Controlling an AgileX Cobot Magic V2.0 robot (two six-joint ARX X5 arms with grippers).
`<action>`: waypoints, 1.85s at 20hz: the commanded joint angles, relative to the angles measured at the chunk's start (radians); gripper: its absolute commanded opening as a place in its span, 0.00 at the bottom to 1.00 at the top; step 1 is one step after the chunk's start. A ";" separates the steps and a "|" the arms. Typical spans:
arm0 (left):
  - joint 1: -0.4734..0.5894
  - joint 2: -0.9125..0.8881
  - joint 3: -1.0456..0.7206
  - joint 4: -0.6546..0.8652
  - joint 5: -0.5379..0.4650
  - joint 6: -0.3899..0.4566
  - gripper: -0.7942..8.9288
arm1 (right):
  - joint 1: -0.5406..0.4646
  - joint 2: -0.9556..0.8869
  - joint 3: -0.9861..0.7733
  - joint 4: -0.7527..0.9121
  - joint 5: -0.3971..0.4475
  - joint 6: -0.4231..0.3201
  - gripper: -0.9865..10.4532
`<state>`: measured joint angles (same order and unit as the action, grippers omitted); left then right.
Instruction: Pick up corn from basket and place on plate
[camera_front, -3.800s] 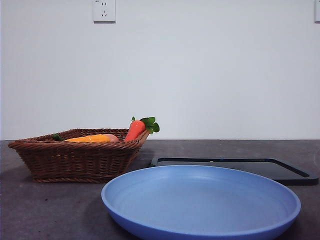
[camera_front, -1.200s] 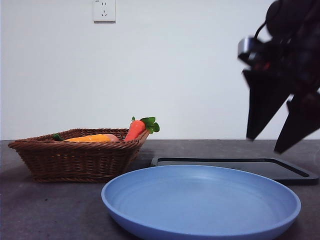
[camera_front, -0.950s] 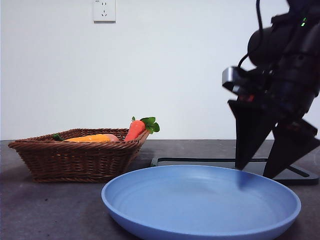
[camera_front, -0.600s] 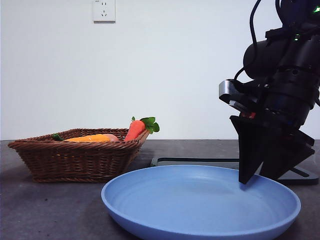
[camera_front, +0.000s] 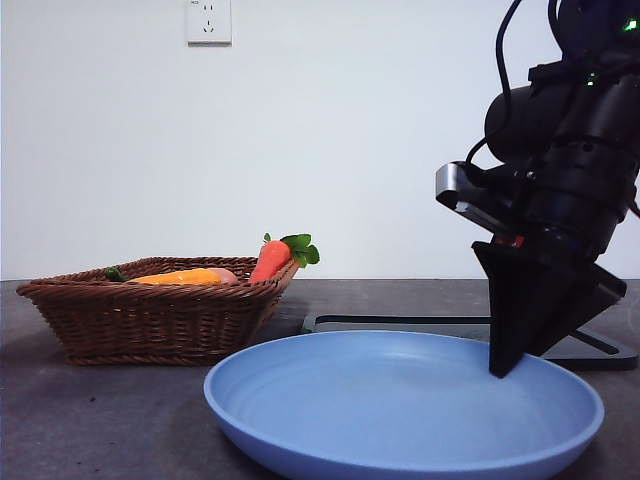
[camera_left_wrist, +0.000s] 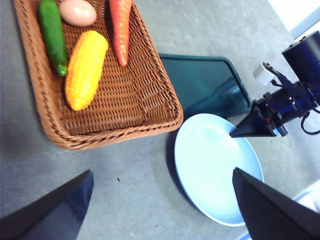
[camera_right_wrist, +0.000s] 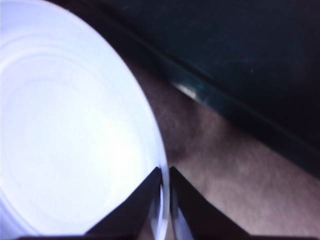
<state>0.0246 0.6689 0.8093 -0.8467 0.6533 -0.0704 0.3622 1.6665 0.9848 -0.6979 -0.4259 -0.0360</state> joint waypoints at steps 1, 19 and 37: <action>-0.031 0.043 0.055 0.017 -0.033 0.003 0.55 | -0.001 -0.055 0.012 -0.021 0.007 0.011 0.09; -0.393 0.939 0.528 0.193 -0.549 0.195 0.55 | -0.068 -0.644 0.012 -0.195 0.008 0.085 0.09; -0.393 1.263 0.615 0.316 -0.655 0.291 0.47 | -0.088 -0.683 0.012 -0.200 0.008 0.097 0.09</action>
<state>-0.3634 1.9057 1.4006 -0.5407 0.0013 0.2111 0.2729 0.9783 0.9848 -0.9085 -0.4141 0.0494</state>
